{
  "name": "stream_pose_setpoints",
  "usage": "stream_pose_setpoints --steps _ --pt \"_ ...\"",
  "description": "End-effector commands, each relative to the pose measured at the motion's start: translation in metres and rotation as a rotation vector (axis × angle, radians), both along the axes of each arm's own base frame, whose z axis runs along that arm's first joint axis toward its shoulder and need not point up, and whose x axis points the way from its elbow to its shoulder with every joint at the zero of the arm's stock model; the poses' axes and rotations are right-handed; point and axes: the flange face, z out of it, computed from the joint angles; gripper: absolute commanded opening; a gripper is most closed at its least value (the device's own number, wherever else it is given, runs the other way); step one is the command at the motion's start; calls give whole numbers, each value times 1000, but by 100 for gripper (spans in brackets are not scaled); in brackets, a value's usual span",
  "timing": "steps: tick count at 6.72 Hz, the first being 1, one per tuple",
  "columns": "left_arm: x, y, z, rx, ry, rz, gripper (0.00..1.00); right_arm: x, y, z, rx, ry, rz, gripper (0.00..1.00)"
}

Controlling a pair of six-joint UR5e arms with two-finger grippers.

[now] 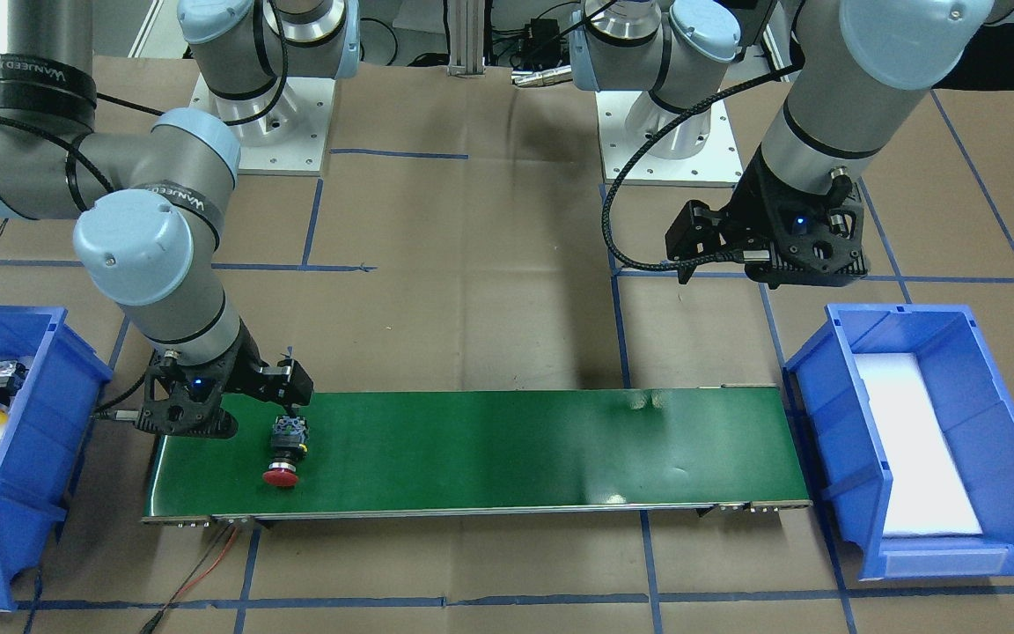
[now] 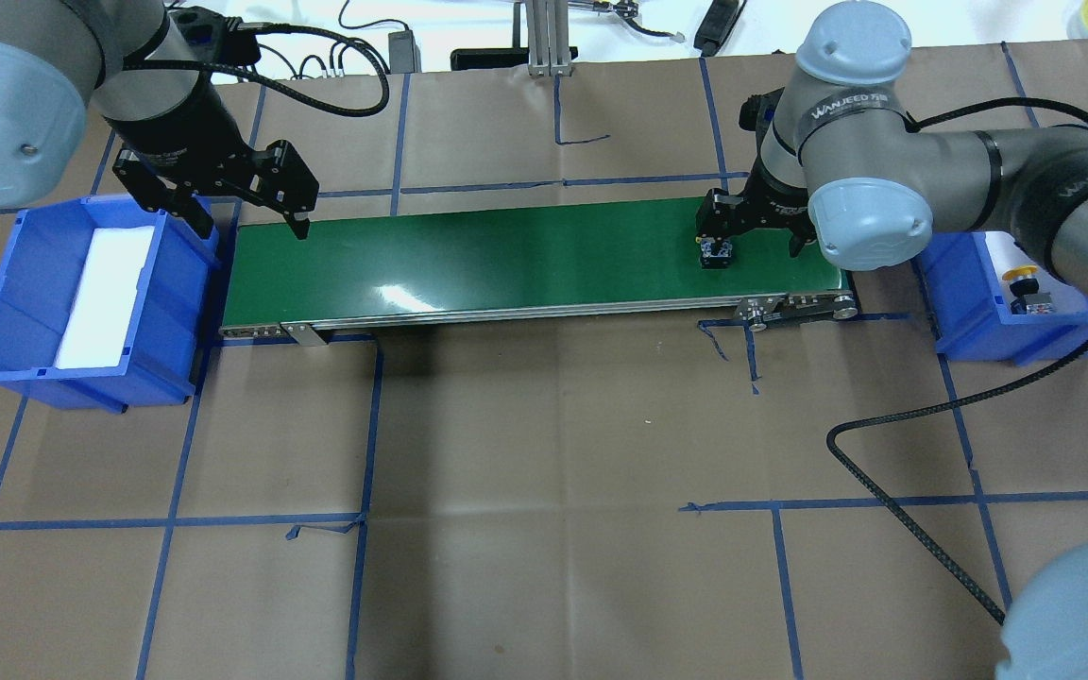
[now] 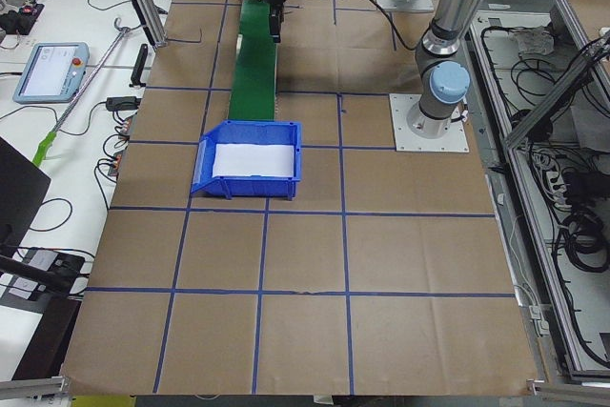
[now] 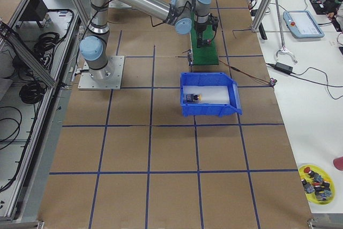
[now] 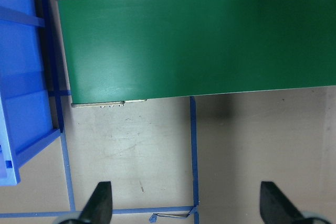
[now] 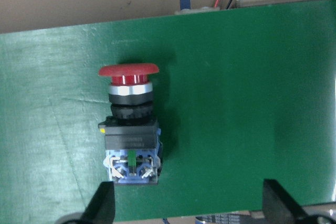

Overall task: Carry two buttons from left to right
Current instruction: 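Lower the right gripper onto the red button and close on it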

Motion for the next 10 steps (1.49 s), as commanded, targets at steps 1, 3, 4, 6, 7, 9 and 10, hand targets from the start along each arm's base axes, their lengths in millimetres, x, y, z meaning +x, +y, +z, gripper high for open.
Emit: stream_pose_setpoints --steps 1,3,4,6,7,9,10 --pt "0 0 0 0 0 0 100 1 -15 -12 1 0 2 100" --pt "0 0 0 0 0 0 100 1 -20 -27 5 0 2 100" --pt "0 0 0 0 0 0 100 0 -22 -36 10 1 0 100" --pt "0 0 0 0 0 0 100 -2 -23 -37 5 7 -2 78" --pt "0 0 0 0 0 0 100 -3 -22 -33 8 17 -1 41" --pt "0 0 0 0 0 0 100 -4 -20 -26 2 17 -2 9" --pt "0 0 0 0 1 0 100 -5 -17 -27 42 15 -5 4"
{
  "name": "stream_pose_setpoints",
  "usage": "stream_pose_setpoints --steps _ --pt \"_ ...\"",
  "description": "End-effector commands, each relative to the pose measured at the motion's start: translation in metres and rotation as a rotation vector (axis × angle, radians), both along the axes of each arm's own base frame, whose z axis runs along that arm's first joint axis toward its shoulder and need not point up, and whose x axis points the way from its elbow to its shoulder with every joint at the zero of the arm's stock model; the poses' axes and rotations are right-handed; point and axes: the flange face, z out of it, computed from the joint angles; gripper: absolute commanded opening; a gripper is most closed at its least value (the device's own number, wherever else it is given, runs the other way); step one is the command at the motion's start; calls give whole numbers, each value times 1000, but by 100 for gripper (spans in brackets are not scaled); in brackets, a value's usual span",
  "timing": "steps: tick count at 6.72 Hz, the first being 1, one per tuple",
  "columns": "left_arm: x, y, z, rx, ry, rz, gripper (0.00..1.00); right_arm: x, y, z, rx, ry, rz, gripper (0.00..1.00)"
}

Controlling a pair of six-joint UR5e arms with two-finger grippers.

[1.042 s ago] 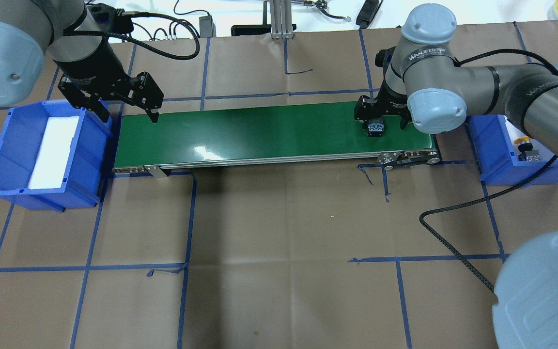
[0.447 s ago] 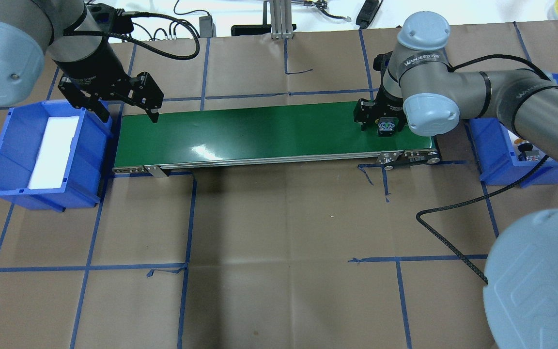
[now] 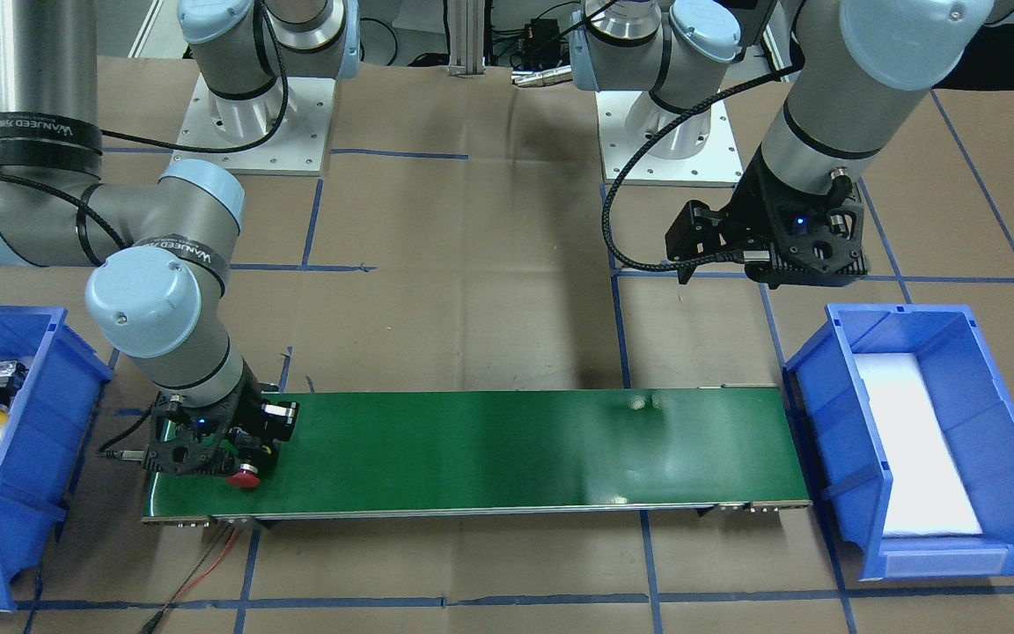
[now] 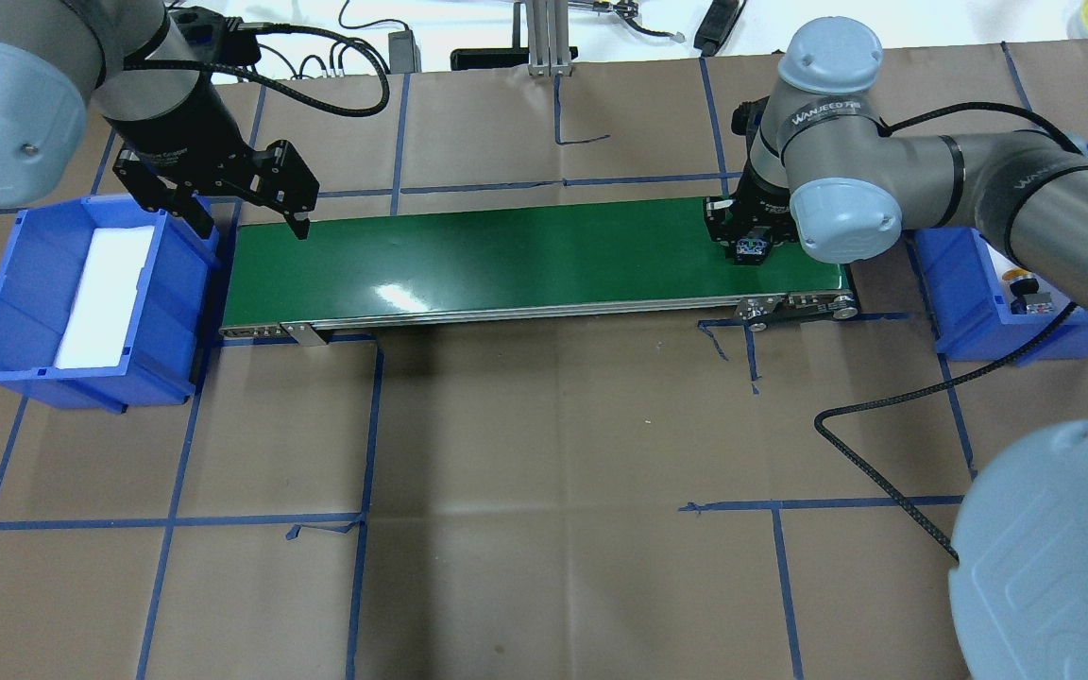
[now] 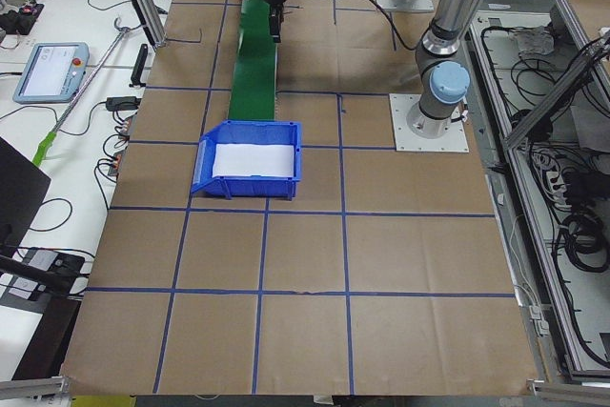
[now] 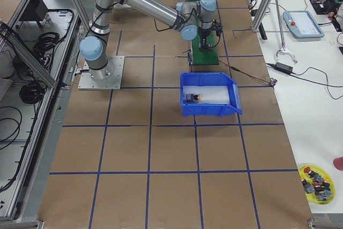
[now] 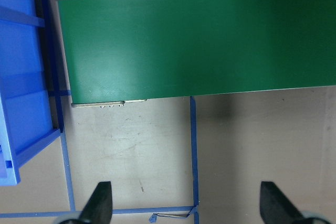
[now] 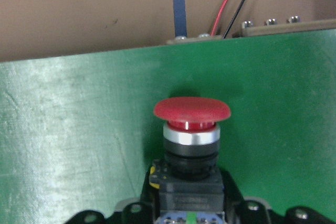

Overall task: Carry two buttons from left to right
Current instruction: 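Lower the right gripper onto the red button and close on it, then lift the red button and carry it over the bin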

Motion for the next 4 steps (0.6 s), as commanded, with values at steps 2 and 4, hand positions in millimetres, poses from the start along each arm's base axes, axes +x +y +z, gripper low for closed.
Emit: stream_pose_setpoints --steps 2,4 --pt "0 0 -1 1 1 0 100 -15 -4 63 -70 2 -11 4" --pt "0 0 -1 1 3 0 100 -90 -10 114 -95 15 -29 4"
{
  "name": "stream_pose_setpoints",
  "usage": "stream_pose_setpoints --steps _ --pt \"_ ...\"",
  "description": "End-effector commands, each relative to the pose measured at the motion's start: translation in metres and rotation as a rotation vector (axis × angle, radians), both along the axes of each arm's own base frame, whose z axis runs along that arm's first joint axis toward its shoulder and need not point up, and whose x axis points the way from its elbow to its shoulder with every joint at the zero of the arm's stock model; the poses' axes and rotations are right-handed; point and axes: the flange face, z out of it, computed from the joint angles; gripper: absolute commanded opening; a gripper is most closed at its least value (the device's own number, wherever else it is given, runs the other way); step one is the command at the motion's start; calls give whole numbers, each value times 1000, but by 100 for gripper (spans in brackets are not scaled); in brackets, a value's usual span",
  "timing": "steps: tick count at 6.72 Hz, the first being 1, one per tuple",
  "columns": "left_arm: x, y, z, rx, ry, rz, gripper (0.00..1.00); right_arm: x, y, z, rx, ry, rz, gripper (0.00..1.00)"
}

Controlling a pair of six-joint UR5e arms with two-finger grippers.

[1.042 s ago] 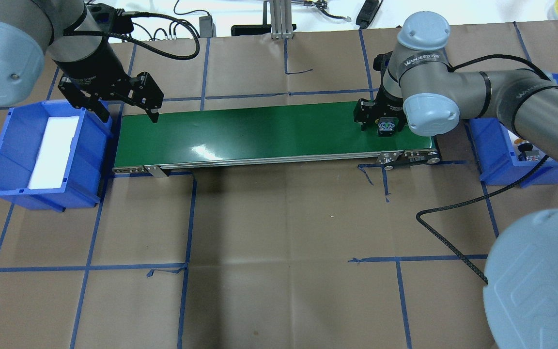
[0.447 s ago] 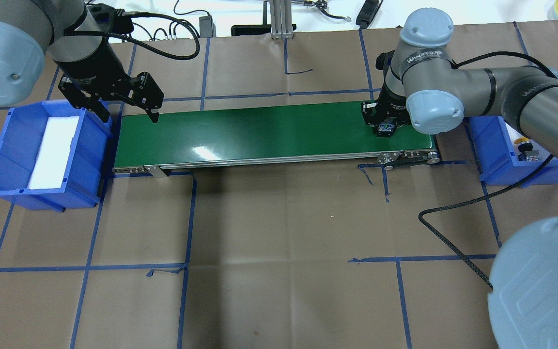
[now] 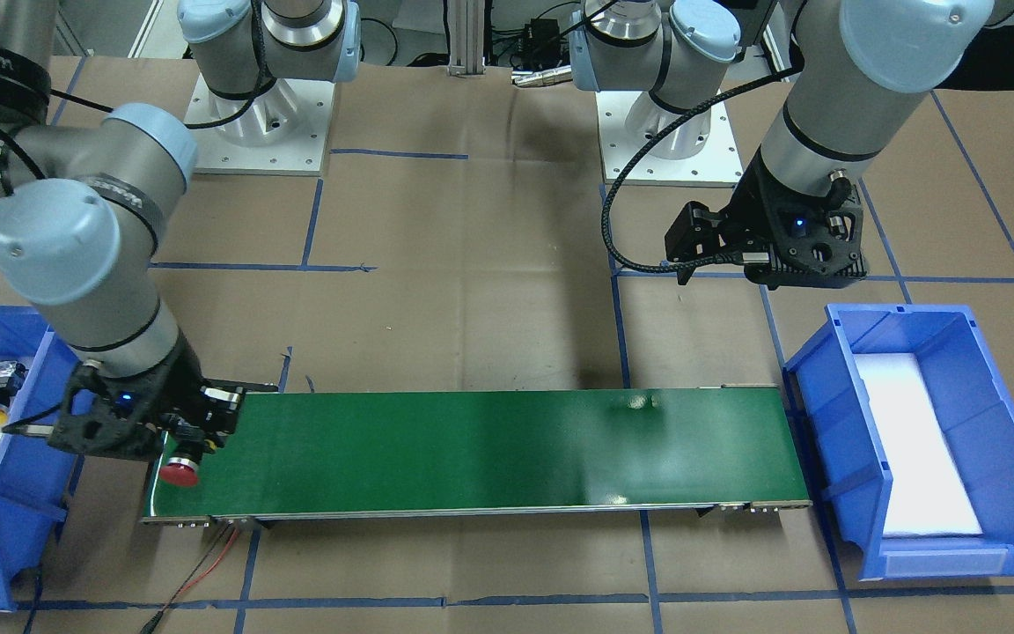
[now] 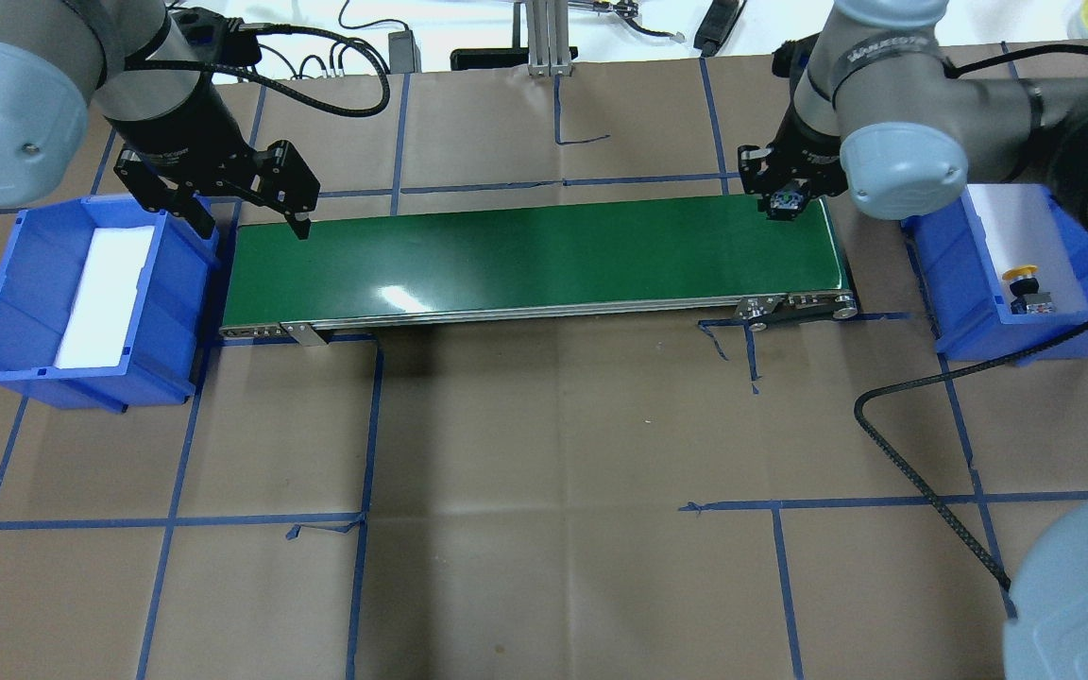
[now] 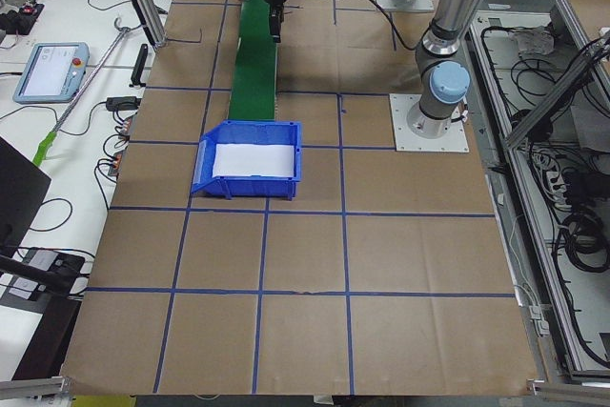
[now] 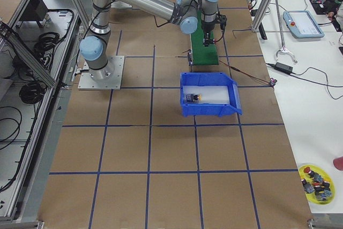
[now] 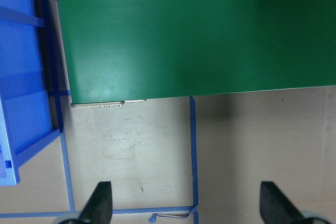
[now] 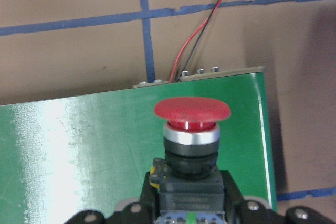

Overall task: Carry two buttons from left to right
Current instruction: 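Lift the red button and carry it over the bin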

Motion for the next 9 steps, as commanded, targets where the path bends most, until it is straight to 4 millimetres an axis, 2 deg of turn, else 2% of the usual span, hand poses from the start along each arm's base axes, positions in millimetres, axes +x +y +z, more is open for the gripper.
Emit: stream_pose_setpoints --steps 1,3,4,5,6,8,9 --pt "0 0 0 0 1 0 100 -98 -8 47 -23 29 44 4" --pt "0 0 0 0 0 0 100 -223 -4 54 -3 74 125 5" --pt "0 0 0 0 0 0 100 -261 -3 39 12 74 127 5" --pt "0 0 0 0 0 0 100 -287 -12 9 44 58 128 5" --pt "0 0 0 0 0 0 100 -295 -25 -6 48 59 130 5" --pt "0 0 0 0 1 0 100 -295 -29 -55 110 15 134 5" --pt "0 0 0 0 1 0 100 -296 -29 -73 135 1 134 5"
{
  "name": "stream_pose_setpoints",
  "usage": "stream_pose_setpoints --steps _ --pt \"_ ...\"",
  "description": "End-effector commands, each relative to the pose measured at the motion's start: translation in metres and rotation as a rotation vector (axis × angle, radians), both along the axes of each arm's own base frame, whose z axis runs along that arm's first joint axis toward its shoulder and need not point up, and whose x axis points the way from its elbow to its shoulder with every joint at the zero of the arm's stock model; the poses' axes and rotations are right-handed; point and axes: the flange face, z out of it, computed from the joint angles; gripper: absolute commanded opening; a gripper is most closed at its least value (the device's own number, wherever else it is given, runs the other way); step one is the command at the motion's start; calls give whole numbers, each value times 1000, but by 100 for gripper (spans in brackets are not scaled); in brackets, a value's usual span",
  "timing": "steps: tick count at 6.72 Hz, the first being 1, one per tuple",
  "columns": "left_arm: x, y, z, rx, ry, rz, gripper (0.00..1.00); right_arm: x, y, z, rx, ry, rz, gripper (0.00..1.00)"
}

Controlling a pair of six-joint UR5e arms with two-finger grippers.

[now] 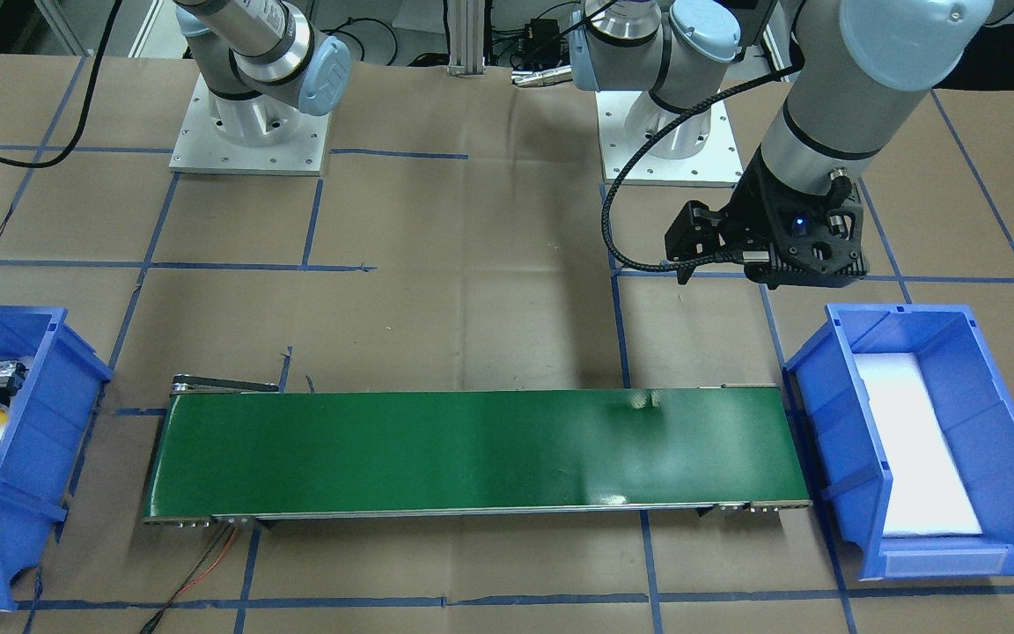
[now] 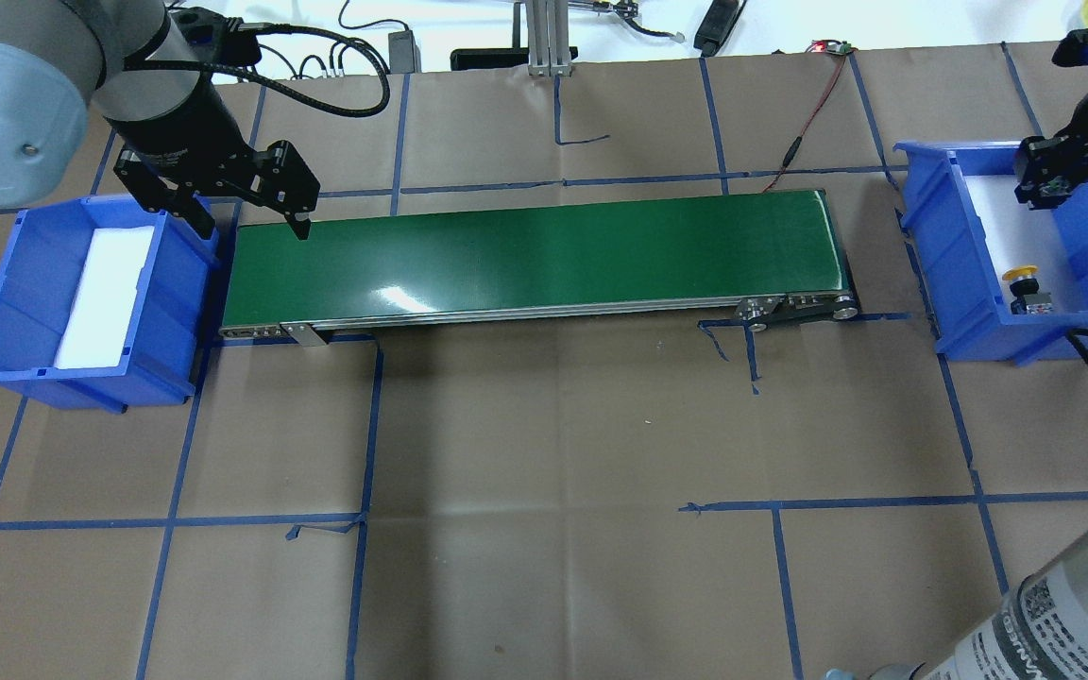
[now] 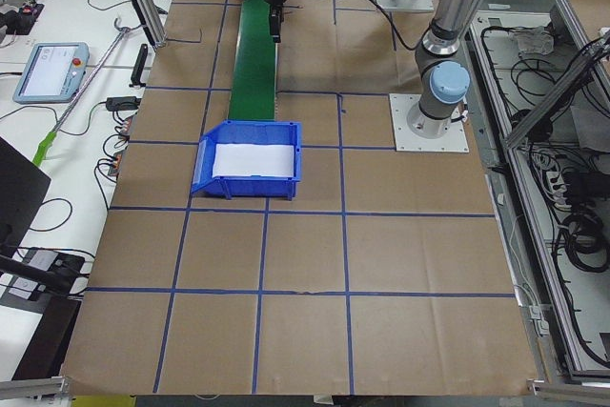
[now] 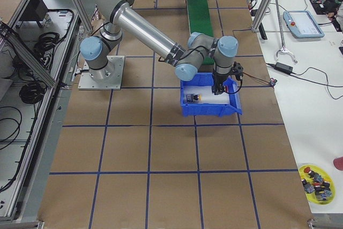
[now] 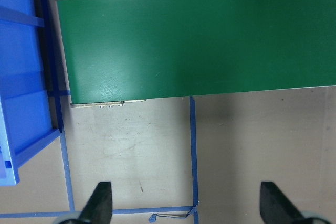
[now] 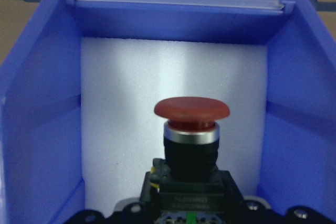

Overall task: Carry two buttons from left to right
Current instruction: 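Lower the red button onto the foam beside the yellow button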

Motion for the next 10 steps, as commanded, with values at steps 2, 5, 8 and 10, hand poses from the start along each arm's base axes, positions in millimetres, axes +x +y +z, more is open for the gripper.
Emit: stream_pose_setpoints --steps 2,5,8,10 --pt "0 0 1 -2 -1 0 100 0 0 -45 41 -21 1 6" --pt "0 0 1 -2 0 0 100 0 -2 -60 54 -32 -3 7" --pt "0 0 0 0 2 0 100 1 -6 -64 46 -34 8 48" --pt "0 0 0 0 2 0 100 1 -11 -59 8 -23 7 87"
